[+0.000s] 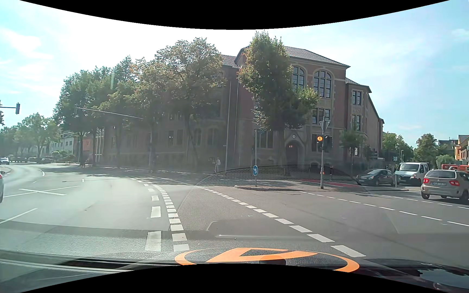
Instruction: Follow the waypoints while adhering to traffic rules and regulations
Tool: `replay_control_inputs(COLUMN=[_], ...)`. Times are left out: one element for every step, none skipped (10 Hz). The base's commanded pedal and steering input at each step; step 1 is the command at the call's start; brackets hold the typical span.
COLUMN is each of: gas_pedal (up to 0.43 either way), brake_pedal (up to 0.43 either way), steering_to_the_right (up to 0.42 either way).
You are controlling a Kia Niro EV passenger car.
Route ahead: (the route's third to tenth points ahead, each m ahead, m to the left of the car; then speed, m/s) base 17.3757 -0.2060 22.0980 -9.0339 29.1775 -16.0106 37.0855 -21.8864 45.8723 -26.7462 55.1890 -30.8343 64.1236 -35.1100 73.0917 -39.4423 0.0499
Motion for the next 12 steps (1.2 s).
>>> replay_control_inputs(gas_pedal=[0.000,0.000,0.000,0.000,0.000,0.000,0.000,0.000,0.000,0.000,0.000,0.000], brake_pedal=[0.232,0.232,0.232,0.232,0.232,0.232,0.232,0.232,0.232,0.232,0.232,0.232], steering_to_the_right=[0.072,0.072,0.072,0.072,0.072,0.072,0.073,0.073,0.073,0.073,0.073,0.073])
